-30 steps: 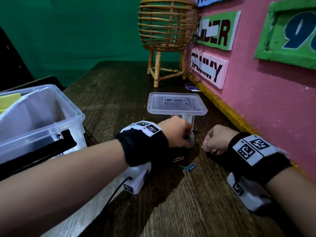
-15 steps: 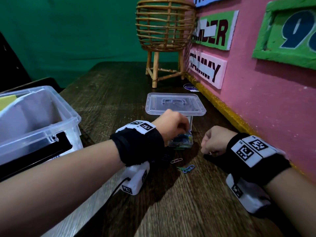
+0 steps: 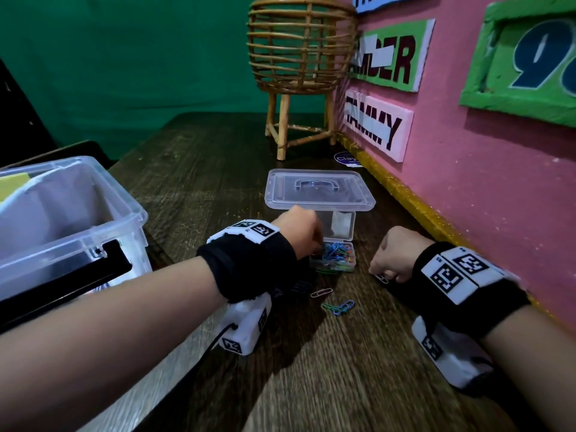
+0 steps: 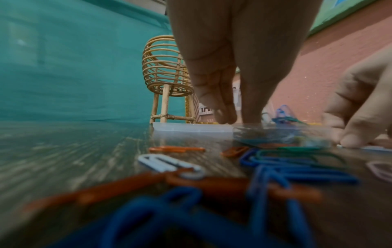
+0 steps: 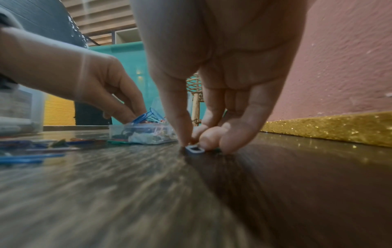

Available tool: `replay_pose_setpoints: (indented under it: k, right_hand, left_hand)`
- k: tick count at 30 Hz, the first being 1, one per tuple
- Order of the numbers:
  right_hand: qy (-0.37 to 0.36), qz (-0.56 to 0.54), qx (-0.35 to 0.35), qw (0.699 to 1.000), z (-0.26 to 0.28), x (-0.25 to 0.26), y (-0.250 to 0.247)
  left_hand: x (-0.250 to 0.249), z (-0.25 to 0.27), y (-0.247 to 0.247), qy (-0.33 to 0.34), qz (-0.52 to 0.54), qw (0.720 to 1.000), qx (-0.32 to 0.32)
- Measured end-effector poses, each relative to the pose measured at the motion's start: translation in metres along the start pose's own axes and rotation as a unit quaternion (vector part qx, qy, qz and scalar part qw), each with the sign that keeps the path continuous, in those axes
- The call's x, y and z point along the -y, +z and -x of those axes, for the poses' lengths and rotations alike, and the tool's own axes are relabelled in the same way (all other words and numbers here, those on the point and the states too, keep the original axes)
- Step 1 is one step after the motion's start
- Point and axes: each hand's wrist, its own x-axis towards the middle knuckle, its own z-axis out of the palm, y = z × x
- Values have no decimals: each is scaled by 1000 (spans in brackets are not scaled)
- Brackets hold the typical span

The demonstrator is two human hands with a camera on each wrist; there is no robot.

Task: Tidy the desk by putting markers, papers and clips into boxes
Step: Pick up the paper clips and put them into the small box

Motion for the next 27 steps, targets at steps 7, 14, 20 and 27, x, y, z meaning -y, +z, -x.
replay_pose_setpoints:
  k: [7, 14, 20, 27]
  right_hand:
    - [-24, -9, -11, 1000, 3, 0, -1]
    - [-224, -138, -137, 955, 0, 3, 0]
    - [-287, -194, -134, 928, -10, 5, 5]
    - [-304, -142, -72, 939, -11, 4, 6]
  left_hand:
    - [-13, 4, 1, 104, -1, 995, 10]
    - [-10, 7, -2, 110, -16, 994, -6]
    - [-11, 7, -2, 96, 30, 995, -15]
    - [-5, 4, -1, 65, 30, 996, -47]
